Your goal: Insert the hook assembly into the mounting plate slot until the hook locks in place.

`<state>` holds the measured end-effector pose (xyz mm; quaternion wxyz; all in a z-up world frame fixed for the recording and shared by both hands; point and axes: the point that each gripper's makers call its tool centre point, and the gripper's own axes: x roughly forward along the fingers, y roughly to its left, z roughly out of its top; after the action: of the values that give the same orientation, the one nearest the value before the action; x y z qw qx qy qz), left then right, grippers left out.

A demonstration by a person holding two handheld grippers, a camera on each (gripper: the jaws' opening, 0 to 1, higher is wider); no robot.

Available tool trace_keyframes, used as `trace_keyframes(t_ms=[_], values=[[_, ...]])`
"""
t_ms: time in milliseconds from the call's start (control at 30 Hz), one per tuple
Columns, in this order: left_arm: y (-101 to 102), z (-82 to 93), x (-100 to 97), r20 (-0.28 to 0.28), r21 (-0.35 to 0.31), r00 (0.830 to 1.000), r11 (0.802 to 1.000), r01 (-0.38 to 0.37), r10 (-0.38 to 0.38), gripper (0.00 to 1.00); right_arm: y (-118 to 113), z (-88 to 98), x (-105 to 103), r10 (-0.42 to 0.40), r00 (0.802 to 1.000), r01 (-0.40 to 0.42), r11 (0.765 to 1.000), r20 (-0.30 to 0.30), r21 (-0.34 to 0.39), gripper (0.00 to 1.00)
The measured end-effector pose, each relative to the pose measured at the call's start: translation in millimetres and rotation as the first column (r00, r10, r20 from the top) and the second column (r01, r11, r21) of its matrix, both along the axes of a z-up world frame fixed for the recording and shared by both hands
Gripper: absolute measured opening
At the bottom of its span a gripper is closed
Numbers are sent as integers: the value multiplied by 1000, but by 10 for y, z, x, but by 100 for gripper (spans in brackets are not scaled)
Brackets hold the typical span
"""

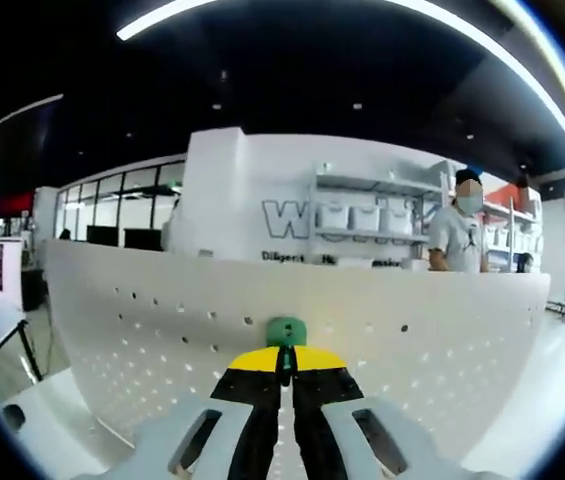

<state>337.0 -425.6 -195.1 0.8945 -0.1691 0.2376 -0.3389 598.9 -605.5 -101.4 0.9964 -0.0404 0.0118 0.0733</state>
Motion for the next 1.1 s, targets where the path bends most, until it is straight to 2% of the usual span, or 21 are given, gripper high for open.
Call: trace_keyframes(t_ms=[333,733,1100], values=[[-19,18,-21,4,-4,1000,1000,0,0,95,11,99,-5,20,1000,-21,1000,5,14,7],[-77,43,-62,13,-3,1000,1000,13,-13,94,-57,412,-146,32,997,-34,999,64,23,9],[-97,65,-125,21,2,1000,1000,15,-15,94,-65,454,-368,67,996,-68,998,55,13,10]])
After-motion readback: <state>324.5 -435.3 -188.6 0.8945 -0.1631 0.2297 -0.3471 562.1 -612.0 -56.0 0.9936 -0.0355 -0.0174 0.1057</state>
